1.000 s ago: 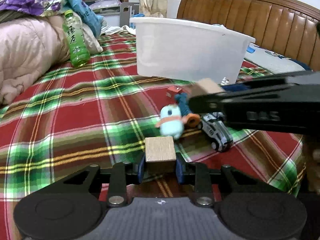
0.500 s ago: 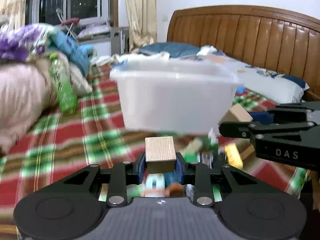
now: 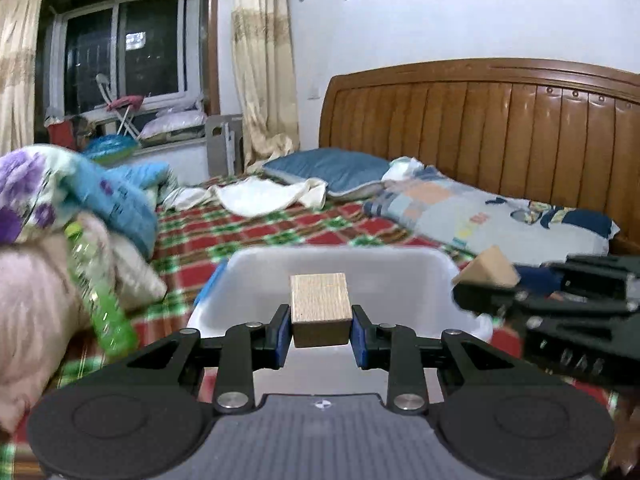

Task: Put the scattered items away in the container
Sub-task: 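Carry both wooden cubes over the tub and release them, then return to the toys and grasp the white-green toy car with the left tool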

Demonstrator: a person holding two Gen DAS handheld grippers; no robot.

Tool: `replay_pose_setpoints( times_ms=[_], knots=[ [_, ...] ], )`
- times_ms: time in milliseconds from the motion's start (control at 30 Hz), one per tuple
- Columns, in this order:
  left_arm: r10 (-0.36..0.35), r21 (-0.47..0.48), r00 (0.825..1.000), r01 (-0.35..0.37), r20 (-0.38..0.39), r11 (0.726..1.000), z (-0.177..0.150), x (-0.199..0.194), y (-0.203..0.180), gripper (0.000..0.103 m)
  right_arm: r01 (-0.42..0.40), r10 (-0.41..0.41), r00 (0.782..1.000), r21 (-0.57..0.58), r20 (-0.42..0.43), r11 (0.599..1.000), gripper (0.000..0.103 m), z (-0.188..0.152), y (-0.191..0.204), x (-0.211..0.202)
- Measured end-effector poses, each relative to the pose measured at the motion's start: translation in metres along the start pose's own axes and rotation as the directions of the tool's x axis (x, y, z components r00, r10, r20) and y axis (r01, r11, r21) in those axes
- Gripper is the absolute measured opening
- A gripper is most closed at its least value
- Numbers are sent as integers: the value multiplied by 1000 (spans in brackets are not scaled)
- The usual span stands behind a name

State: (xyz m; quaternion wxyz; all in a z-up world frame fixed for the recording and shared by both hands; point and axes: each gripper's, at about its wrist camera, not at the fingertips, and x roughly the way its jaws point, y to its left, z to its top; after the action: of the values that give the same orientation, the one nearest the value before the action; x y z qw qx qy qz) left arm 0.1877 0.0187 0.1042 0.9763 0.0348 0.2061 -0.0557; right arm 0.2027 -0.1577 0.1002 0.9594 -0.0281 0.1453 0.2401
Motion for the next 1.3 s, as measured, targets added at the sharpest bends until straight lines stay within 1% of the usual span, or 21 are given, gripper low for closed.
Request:
replay_pose_setpoints(
  times_ms=[133, 267, 300, 333, 367, 400, 433, 567, 633, 667, 700, 800, 967, 1100, 1200, 1300],
  knots=[
    [5, -5, 1000, -5, -8, 1000, 16, 34, -2, 34, 11, -10, 1000, 25, -26, 1000, 33, 5, -12, 28],
    [14, 3, 998, -14, -55, 1000, 20, 67, -4, 35, 22, -19, 997, 43, -75, 999, 34, 0, -22, 51],
    [14, -1, 998, -14, -66, 1000, 18, 71, -4, 36, 23, -19, 996, 47, -87, 999, 36, -2, -24, 54],
    [14, -9, 998, -14, -68, 1000, 17, 72, -3, 38, 21, -16, 996, 46, -93, 999, 43, -3, -24, 55],
    [13, -13, 998, -14, -67, 1000, 15, 72, -2, 46, 21, -17, 996, 42, -90, 999, 48, -5, -24, 54],
    [14, -12, 998, -15, -65, 1000, 13, 71, -1, 53, 27, -24, 996, 31, -82, 999, 57, -5, -23, 52],
    [22, -10, 998, -22, -65, 1000, 12, 68, 0, 55, 35, -33, 997, 17, -73, 999, 60, -6, -21, 49],
    [17, -28, 998, -18, -52, 999, 6, 47, 5, 55, 31, -31, 998, 3, -60, 1000, 60, -5, -18, 36],
    [17, -24, 999, -18, -36, 1000, 0, 30, 5, 60, 29, -29, 999, -5, -43, 1000, 60, -6, -14, 25],
    [12, -19, 999, -12, -30, 1000, -5, 20, 4, 64, 29, -30, 999, -11, -35, 1000, 60, -8, -11, 17],
    [6, -11, 1000, -7, -25, 1000, -10, 11, 2, 65, 26, -26, 999, -15, -29, 1000, 60, -10, -8, 9],
    [-9, -3, 999, 9, -33, 1000, -33, -13, -2, 65, 11, -11, 999, -2, -34, 1000, 60, -22, -1, -10],
    [-25, -37, 995, 22, -94, 999, -83, -39, -7, 65, -3, 8, 994, 44, -105, 999, 63, -58, 7, -26],
    [-67, -105, 984, 50, -165, 993, -122, -46, -12, 65, 3, 12, 984, 79, -179, 997, 63, -91, 8, -32],
    [-87, -163, 974, 53, -207, 985, -147, -49, -18, 65, 6, 17, 977, 104, -211, 995, 63, -107, 5, -36],
    [-53, -161, 966, 12, -255, 987, -165, -44, -27, 65, 18, 4, 976, 101, -219, 995, 63, -115, 6, -42]
  ],
)
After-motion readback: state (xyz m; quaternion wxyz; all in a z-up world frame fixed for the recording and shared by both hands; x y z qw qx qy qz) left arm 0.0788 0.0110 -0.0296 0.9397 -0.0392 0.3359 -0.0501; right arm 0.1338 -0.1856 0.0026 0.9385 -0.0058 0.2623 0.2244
